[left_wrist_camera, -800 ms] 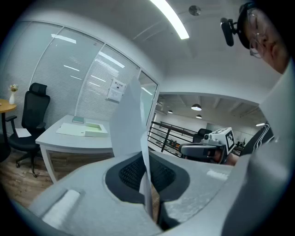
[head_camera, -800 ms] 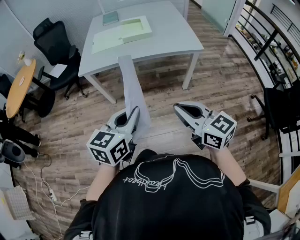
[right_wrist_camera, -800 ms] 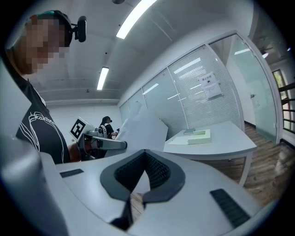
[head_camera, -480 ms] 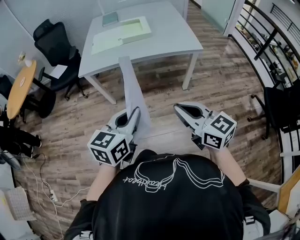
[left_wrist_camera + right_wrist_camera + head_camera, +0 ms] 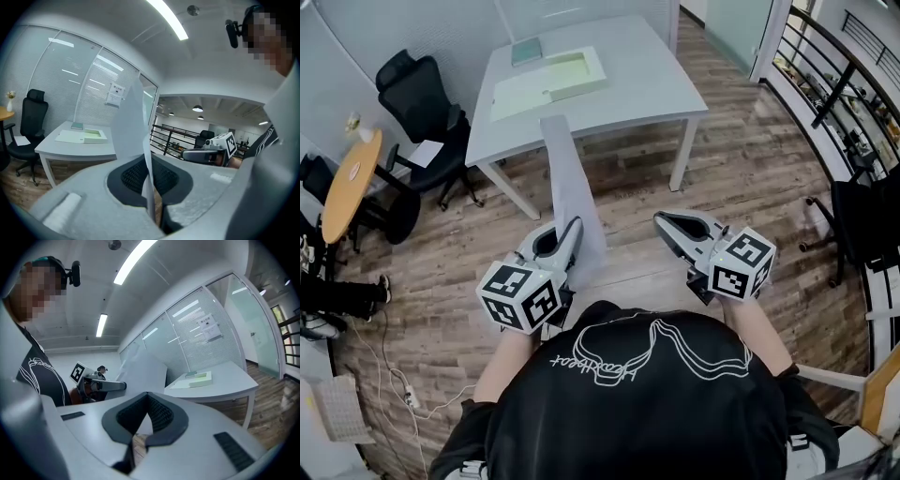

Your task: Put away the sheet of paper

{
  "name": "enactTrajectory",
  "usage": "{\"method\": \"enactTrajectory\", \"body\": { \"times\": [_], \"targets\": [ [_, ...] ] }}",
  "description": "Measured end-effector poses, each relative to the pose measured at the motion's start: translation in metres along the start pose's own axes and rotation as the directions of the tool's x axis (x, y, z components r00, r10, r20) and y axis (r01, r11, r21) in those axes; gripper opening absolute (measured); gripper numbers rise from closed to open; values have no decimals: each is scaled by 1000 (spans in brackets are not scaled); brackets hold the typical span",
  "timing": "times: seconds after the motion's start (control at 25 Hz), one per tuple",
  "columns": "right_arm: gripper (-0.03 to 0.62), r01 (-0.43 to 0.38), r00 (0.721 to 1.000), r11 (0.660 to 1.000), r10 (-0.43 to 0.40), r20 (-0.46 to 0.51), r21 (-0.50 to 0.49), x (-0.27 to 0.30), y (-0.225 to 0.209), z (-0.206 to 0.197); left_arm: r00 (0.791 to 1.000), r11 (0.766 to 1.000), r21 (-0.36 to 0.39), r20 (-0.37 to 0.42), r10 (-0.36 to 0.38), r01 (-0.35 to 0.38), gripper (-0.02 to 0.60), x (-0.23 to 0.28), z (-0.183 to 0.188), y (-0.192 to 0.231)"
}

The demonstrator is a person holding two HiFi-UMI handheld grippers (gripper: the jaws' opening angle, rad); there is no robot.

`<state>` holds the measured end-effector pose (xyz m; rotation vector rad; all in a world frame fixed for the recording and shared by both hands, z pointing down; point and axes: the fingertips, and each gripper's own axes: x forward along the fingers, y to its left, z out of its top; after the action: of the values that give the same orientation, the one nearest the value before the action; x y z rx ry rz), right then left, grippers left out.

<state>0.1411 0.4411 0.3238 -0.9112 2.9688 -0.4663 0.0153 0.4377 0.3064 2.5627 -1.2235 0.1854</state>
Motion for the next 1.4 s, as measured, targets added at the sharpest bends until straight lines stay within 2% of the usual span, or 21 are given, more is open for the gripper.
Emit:
{"method": "enactTrajectory", "body": {
  "times": [0.36,0.68,0.92,1.16,1.4],
  "targets": [
    [9,5,1000,1000,-4,-31,25,22,-19,-10,1000,999,-30,-7,14,-14,11,11,-5,25],
    [9,13,996,1000,-10,-85,27,67,-56,-18,1000,999,-49,-2,21,-21,11,46,2,78],
    [9,18,996,998,-12,-84,64,124,-107,-7,999,997,-71,-34,29,-32,11,85,8,140],
    [9,43,993,991,-28,-117,126,203,-177,2,995,993,-116,-98,26,-38,11,146,22,226],
    [9,78,992,981,-58,-112,178,281,-250,30,991,994,-111,-133,1,-16,11,214,61,313]
  ]
}}
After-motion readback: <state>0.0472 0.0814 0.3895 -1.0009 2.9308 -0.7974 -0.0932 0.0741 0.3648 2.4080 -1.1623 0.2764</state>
